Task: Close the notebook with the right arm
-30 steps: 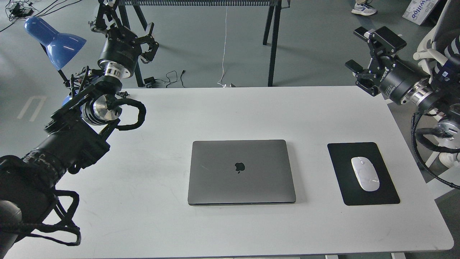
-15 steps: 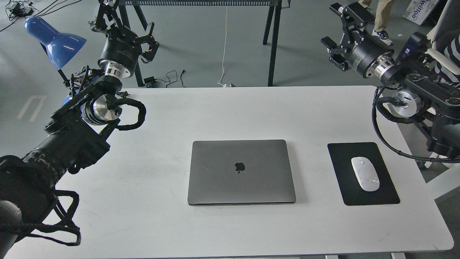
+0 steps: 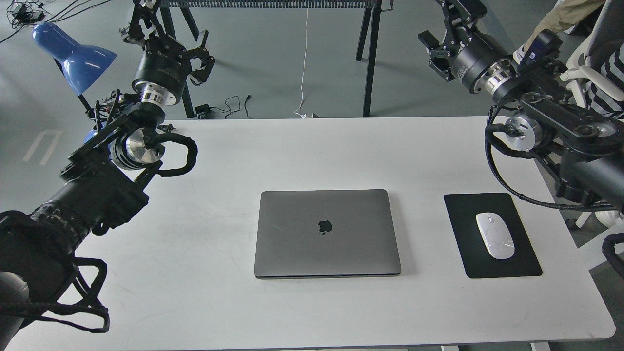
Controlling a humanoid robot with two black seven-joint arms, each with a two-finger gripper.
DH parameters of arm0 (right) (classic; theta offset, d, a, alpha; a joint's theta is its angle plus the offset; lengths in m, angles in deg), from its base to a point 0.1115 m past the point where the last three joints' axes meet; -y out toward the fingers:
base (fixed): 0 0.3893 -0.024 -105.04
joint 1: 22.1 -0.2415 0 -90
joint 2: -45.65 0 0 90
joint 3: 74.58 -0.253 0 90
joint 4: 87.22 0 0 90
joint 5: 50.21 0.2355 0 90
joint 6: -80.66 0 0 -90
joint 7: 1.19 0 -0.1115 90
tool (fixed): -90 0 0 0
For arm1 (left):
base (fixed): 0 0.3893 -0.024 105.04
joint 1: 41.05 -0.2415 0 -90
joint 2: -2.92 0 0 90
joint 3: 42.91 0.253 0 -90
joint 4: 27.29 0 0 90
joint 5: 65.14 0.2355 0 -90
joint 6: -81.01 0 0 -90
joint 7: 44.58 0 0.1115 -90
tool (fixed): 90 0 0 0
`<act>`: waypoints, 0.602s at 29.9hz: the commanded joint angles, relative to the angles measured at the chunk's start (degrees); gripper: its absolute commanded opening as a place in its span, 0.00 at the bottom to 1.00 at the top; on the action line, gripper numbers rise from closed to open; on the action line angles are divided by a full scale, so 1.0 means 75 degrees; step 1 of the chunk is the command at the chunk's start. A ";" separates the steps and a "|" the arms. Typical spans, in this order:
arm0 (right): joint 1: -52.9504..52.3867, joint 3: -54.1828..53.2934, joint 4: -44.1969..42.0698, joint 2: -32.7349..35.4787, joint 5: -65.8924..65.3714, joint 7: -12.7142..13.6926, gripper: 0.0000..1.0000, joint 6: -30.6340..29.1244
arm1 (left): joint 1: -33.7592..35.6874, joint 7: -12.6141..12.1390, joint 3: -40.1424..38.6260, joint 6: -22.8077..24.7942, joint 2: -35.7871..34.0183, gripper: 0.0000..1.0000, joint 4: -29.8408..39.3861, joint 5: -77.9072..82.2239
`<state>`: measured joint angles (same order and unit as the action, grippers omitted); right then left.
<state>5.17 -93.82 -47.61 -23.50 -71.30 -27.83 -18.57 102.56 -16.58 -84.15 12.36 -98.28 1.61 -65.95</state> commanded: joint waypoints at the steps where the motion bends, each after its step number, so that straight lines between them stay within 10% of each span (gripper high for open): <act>1: 0.0044 -0.0035 0.0015 -0.0249 0.0022 0.0001 0.99 0.0177 | 0.0000 0.0000 0.0003 0.0000 0.0005 1.00 0.0001 0.0002; 18: 0.0197 -0.0188 0.0085 -0.0449 0.0046 -0.0011 0.99 0.0563 | -0.0011 0.0000 -0.0009 0.0000 -0.0006 1.00 0.0001 0.0002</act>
<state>6.47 -95.21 -46.87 -26.77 -70.95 -27.90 -14.73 102.56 -16.58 -84.21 12.36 -98.33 1.62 -65.93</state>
